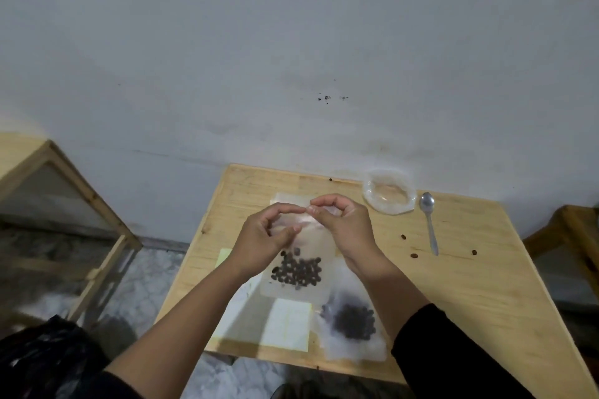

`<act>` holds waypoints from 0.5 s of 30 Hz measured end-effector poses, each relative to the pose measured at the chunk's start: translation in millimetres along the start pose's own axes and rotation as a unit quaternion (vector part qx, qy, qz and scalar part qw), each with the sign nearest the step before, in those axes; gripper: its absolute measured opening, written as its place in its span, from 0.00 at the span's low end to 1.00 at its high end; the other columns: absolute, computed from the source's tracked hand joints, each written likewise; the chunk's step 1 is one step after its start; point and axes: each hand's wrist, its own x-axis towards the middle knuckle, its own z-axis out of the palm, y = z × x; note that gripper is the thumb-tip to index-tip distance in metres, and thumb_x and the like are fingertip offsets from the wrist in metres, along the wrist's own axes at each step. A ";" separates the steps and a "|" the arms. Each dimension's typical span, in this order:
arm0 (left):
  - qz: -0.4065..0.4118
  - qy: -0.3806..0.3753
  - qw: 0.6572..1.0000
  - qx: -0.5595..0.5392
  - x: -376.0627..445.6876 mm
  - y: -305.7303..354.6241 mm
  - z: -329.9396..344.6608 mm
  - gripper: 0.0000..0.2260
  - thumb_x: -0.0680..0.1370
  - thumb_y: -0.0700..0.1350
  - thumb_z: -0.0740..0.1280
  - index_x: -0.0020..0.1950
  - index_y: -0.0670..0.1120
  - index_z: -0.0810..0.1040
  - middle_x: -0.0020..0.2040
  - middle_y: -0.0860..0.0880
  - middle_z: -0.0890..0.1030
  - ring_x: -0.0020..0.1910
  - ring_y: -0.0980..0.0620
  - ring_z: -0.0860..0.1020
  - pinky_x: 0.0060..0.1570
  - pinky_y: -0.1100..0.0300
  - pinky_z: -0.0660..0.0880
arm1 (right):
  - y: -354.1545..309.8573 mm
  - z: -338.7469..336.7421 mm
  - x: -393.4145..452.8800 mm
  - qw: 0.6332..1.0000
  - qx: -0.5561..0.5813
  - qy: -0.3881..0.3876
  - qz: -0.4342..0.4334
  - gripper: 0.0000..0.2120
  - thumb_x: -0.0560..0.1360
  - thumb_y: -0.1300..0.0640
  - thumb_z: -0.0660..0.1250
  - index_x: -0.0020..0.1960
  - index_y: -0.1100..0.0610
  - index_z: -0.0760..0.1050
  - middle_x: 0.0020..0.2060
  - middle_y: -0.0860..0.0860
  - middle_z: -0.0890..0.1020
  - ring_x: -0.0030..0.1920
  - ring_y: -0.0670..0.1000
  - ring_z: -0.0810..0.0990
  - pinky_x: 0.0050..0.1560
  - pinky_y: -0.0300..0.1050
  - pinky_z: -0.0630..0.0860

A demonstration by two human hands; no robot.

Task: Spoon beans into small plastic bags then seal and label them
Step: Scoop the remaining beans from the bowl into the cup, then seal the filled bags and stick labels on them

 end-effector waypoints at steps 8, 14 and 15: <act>-0.134 0.174 0.975 -0.025 -53.4 -27.9 -44.5 0.09 0.75 0.39 0.69 0.49 0.52 0.80 0.51 0.48 0.80 0.36 0.58 0.79 0.35 0.65 0.77 | 56.3 38.5 -7.3 0.992 0.008 -0.033 0.122 0.08 0.74 0.63 0.69 0.52 0.57 0.78 0.42 0.52 0.83 0.40 0.46 0.80 0.37 0.31 0.77; -0.191 0.232 0.954 -0.017 -92.1 -59.0 -82.2 0.08 0.74 0.40 0.70 0.49 0.52 0.80 0.51 0.45 0.80 0.35 0.57 0.79 0.32 0.65 0.76 | 112.3 61.0 -36.1 0.967 -0.152 -0.054 0.195 0.06 0.72 0.60 0.71 0.49 0.57 0.81 0.45 0.53 0.84 0.44 0.50 0.81 0.52 0.43 0.78; -0.200 0.233 0.952 -0.013 -97.3 -64.0 -87.3 0.08 0.74 0.41 0.70 0.50 0.52 0.80 0.50 0.44 0.81 0.33 0.57 0.79 0.31 0.65 0.76 | 118.9 64.6 -40.3 0.963 -0.174 -0.057 0.198 0.07 0.72 0.60 0.71 0.49 0.57 0.82 0.46 0.53 0.84 0.44 0.49 0.81 0.53 0.42 0.77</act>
